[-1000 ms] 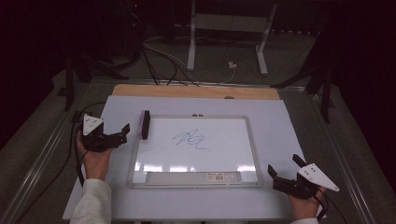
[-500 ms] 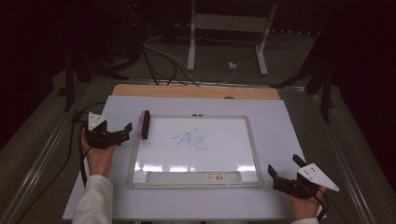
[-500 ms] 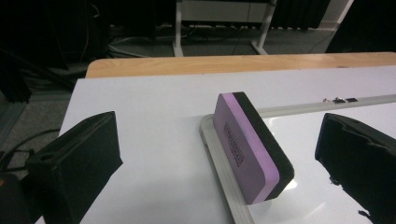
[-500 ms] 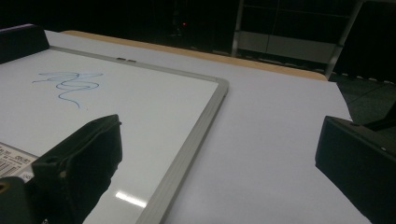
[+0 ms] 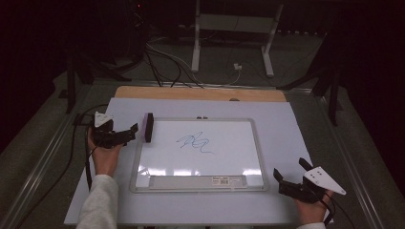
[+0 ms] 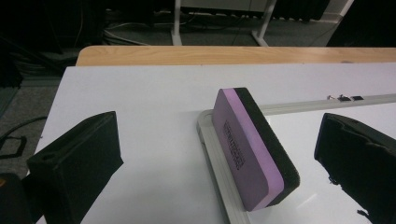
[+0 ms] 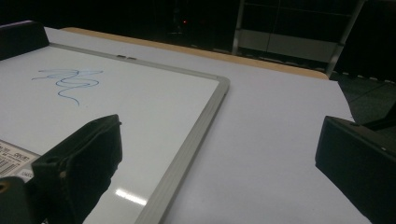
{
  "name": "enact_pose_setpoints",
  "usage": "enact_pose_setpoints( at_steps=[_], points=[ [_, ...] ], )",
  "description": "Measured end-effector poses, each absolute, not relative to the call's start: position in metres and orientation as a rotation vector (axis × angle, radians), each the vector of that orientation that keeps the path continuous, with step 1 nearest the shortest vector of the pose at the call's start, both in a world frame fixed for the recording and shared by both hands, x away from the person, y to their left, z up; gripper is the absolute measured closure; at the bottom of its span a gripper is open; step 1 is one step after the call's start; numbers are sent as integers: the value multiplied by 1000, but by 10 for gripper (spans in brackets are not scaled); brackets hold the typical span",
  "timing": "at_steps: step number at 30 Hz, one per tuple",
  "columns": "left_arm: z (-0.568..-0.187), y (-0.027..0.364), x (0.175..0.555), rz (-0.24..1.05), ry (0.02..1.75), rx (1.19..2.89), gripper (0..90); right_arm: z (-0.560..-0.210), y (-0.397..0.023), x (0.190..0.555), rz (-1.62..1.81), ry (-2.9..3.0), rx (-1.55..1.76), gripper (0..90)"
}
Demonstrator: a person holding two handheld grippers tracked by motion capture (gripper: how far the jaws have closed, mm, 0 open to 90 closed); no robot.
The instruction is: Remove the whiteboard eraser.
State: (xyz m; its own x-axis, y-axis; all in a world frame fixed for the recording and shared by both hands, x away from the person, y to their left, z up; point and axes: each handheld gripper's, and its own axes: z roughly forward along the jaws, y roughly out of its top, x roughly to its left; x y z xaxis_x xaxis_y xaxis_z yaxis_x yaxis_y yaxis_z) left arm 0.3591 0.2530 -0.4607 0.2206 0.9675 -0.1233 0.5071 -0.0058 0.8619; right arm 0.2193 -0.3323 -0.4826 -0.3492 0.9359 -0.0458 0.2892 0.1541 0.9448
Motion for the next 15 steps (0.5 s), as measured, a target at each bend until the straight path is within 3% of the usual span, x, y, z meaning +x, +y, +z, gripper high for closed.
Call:
enact_pose_setpoints(
  at_steps=[15],
  points=[
    [-473,246,377,598,1462,1669,33,-483,-332,219,1211,1758,1175,12]
  ],
)
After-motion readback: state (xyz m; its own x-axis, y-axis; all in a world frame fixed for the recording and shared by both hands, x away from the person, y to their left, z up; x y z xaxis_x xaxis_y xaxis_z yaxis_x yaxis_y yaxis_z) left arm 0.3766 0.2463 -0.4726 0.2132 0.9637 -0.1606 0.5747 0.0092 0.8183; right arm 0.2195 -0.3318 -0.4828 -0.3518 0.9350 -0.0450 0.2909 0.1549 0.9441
